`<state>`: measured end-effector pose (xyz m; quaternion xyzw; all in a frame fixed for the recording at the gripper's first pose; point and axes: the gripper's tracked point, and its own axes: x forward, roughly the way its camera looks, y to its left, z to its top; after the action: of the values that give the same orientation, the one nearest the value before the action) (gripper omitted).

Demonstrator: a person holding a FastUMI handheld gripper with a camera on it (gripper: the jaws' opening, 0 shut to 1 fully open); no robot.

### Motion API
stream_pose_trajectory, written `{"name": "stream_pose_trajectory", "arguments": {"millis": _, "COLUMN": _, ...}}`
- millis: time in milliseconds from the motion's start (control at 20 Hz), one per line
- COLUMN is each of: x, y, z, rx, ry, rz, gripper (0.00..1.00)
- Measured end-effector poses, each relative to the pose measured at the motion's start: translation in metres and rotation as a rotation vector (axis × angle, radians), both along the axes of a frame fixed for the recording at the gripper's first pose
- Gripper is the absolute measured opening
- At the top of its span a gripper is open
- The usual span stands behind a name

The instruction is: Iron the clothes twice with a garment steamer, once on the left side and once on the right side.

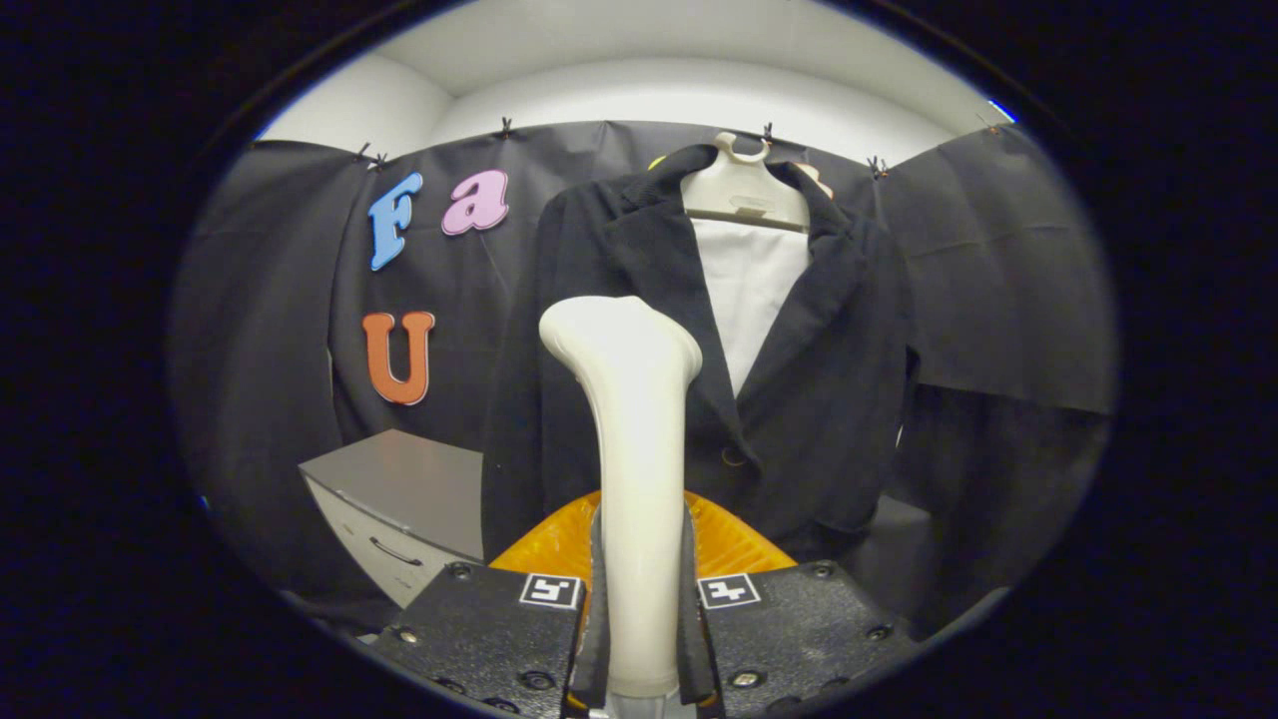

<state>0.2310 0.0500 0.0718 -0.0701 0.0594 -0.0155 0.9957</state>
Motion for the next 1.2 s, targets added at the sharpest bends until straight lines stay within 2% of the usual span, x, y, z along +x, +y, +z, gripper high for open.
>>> {"name": "stream_pose_trajectory", "arguments": {"millis": 1200, "x": -0.043, "y": -0.024, "z": -0.168, "rx": -0.067, "ry": 0.249, "rz": -0.073, "gripper": 0.29}}
